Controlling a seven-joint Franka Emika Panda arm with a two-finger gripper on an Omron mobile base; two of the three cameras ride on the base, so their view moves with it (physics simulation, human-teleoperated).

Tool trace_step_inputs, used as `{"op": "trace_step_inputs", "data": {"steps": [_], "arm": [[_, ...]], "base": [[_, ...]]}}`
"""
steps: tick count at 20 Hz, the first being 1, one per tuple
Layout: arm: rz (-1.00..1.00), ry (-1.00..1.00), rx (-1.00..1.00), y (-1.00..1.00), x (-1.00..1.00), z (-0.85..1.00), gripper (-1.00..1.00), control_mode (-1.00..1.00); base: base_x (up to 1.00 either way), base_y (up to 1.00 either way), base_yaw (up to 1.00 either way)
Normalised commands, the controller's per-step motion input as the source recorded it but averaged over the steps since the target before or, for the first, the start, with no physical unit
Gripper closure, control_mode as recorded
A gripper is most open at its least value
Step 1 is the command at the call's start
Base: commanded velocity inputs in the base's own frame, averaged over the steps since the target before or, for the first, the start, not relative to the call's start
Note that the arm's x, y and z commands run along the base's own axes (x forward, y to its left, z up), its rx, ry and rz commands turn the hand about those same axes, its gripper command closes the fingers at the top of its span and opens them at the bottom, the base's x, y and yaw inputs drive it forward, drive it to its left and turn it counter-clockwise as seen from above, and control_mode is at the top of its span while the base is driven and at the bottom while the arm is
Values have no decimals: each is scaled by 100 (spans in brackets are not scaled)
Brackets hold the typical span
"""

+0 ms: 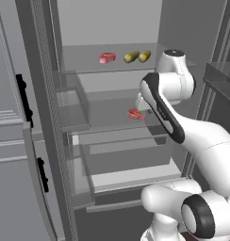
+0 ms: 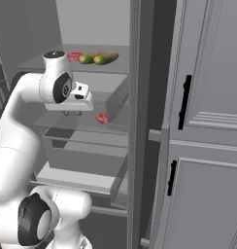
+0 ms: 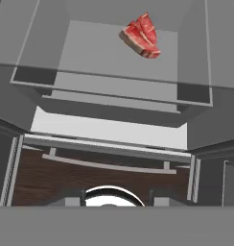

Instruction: Place one cucumber and one steak in each tupperware on the nearby counter, to pack two identical lunches.

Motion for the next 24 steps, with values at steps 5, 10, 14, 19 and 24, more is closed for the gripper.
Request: {"op": "trace_step_inputs", "data": {"steps": [5,10,14,19,24], "arm": [[0,0,3,-23,3,-3,-100,-100],[-2,-26,-12,-2,47,-62,-100,-100],[-11,-20,-6,0,83,-83,-100,-100],[-3,0,9,-5,83,-39,-100,-100],[0,0,5,0,42,-8,-100,-100]], "base": [[0,0,0],[0,0,0],[0,0,0],[0,0,0],[0,0,0]]}}
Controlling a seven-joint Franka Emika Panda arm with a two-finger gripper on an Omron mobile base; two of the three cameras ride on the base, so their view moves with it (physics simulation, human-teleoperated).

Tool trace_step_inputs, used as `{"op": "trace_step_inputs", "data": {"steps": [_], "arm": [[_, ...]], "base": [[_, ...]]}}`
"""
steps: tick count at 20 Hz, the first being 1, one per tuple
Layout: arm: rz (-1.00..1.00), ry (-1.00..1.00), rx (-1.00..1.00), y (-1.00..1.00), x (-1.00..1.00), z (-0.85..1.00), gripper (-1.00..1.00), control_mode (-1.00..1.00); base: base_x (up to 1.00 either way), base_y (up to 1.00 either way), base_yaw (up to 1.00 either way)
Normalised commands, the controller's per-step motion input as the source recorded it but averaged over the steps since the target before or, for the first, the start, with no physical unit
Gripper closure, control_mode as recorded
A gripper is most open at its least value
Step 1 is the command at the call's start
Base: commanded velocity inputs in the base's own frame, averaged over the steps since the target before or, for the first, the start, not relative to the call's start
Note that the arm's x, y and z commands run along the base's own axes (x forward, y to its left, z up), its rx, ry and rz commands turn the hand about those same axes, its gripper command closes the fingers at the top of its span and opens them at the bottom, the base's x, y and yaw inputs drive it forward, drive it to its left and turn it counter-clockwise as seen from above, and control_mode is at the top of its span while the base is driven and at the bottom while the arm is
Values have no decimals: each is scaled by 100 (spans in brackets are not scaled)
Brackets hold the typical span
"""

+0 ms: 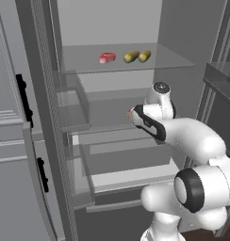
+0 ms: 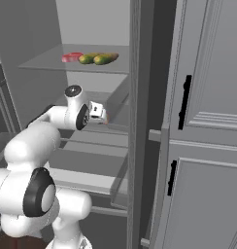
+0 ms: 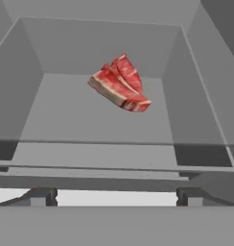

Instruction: Place one cucumber and one steak in each tupperware on the nearby counter, to pack two identical lunches.

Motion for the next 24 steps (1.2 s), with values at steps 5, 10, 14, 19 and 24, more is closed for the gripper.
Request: {"op": "trace_step_inputs", "data": {"steps": [5,10,14,19,24], "arm": [[0,0,0,0,17,-3,-100,-100],[0,0,0,-1,29,-11,-100,-100],[1,2,0,-12,20,-12,-100,-100],[11,1,-1,-31,1,-9,-100,-100],[3,0,0,-3,5,-1,-100,-100]], "base": [[0,0,0],[0,0,0],[0,0,0],[0,0,0],[0,0,0]]}}
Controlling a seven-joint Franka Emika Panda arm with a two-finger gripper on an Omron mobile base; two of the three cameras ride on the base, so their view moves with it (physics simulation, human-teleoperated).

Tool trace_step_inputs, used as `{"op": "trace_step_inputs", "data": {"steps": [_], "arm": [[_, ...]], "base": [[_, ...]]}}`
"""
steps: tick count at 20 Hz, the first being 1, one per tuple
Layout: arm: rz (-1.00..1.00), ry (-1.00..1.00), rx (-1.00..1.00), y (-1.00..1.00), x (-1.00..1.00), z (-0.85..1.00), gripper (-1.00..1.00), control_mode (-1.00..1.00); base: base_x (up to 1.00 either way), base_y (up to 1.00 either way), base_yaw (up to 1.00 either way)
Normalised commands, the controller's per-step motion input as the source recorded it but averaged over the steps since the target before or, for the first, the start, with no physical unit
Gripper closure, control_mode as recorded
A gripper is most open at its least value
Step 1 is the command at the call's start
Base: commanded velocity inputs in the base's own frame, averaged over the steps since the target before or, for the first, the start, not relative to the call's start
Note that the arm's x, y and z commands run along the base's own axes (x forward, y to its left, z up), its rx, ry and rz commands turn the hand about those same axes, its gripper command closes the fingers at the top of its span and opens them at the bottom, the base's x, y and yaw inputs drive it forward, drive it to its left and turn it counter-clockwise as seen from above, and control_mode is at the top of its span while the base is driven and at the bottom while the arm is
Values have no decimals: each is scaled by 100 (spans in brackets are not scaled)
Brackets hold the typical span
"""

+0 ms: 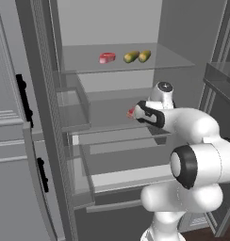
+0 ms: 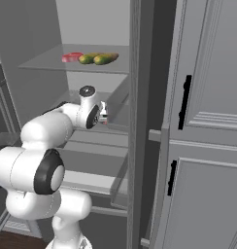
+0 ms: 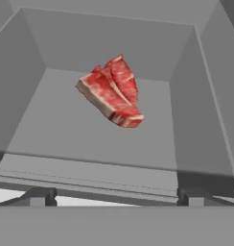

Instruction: Place one cucumber and one steak in each tupperware on the nearby counter, to pack two identical lunches.

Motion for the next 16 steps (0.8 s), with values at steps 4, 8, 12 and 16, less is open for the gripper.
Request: {"op": "trace_step_inputs", "data": {"steps": [4,8,12,16], "arm": [[0,3,0,0,27,-6,-100,-100],[0,0,0,0,27,-10,-100,-100],[0,1,0,0,19,-15,-100,-100],[0,4,0,0,18,-24,-100,-100]], "base": [[0,0,0],[0,0,0],[0,0,0],[0,0,0]]}}
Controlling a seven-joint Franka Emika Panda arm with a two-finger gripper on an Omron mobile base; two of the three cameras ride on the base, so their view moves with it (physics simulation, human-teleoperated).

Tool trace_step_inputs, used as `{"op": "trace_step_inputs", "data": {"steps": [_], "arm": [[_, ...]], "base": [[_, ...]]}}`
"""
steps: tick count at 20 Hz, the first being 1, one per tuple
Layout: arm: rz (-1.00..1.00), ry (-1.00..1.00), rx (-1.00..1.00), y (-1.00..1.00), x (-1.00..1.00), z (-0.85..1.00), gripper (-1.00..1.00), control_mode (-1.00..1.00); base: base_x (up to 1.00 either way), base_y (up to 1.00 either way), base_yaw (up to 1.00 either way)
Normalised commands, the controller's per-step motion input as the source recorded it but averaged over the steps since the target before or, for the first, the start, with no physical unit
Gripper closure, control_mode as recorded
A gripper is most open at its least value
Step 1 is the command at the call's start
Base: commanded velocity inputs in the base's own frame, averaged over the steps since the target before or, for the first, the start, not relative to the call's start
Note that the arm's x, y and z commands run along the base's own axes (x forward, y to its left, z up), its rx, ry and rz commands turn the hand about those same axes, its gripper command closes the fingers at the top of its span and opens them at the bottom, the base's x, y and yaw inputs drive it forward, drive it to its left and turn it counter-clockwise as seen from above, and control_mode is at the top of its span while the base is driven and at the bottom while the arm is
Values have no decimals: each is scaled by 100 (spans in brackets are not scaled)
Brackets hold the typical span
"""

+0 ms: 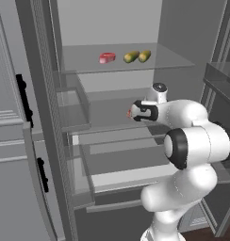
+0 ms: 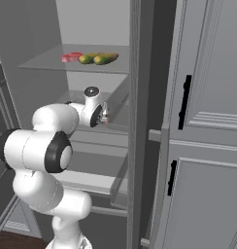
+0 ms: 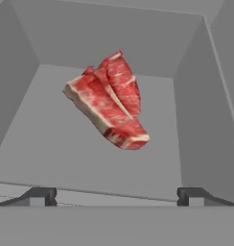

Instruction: Place one cucumber and one steak in each tupperware on the nearby counter, to pack two identical lunches.

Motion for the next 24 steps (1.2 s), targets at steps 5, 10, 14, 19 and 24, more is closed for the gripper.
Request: {"op": "trace_step_inputs", "data": {"steps": [5,10,14,19,24], "arm": [[0,1,0,0,36,-17,-100,-100],[0,0,0,0,35,-10,-100,-100],[0,2,0,0,18,-21,-100,-100],[0,3,0,0,29,-20,-100,-100],[0,2,0,0,28,-16,-100,-100]], "base": [[0,0,0],[0,0,0],[0,0,0],[0,0,0],[0,0,0]]}}
